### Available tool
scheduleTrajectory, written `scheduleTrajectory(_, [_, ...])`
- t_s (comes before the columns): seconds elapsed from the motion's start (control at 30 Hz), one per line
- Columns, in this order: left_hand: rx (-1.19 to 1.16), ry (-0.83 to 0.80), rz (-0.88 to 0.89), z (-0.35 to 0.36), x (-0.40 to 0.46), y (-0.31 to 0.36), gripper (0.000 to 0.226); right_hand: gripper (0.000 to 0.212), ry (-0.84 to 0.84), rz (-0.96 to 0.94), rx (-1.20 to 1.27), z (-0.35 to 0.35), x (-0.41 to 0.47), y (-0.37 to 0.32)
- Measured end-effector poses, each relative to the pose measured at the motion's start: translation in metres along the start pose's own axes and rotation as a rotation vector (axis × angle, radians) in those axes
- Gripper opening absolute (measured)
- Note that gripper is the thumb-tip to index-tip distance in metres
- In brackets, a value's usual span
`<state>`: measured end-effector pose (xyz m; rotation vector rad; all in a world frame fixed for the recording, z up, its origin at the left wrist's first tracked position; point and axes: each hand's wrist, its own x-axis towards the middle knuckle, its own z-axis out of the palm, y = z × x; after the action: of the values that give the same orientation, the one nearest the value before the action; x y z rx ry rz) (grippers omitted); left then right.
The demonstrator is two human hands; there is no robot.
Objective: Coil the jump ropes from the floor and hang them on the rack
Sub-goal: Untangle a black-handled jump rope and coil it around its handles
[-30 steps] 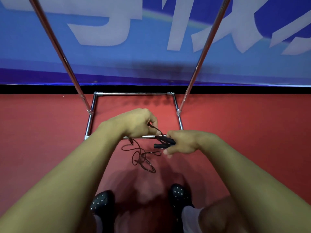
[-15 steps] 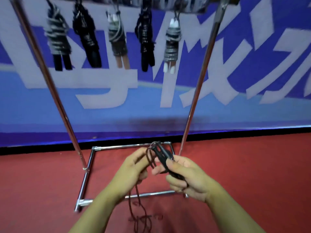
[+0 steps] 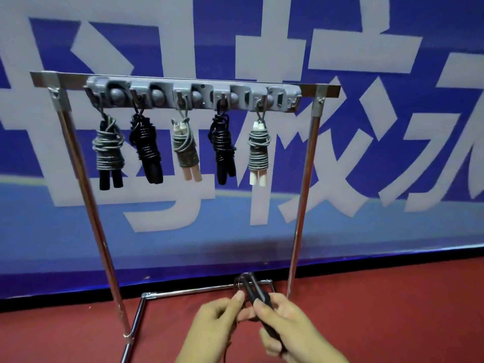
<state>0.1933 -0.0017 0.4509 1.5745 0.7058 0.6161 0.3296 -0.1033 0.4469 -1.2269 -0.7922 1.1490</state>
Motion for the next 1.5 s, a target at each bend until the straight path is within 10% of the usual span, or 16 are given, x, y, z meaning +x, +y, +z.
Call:
scheduleTrajectory(0.37, [-0.049,0.144,0.114,0.029,-0.005,0.031,0.021,0.023,0.363,-0.166,0.159,0.017,-0.001,-0.026])
scheduleTrajectory(0.73, [0.043,0.204,0.159,0.019,-0.021,0.109,0.048,0.009,0.393,-0.369,0.064,0.044,-0.022,-0.085])
scheduleTrajectory(1.5, [0.439,0.203,0.247,-0.012,-0.137,0.240,0.057,0.033,0.306,-0.507,-0.254,0.084,-0.131,-0.198])
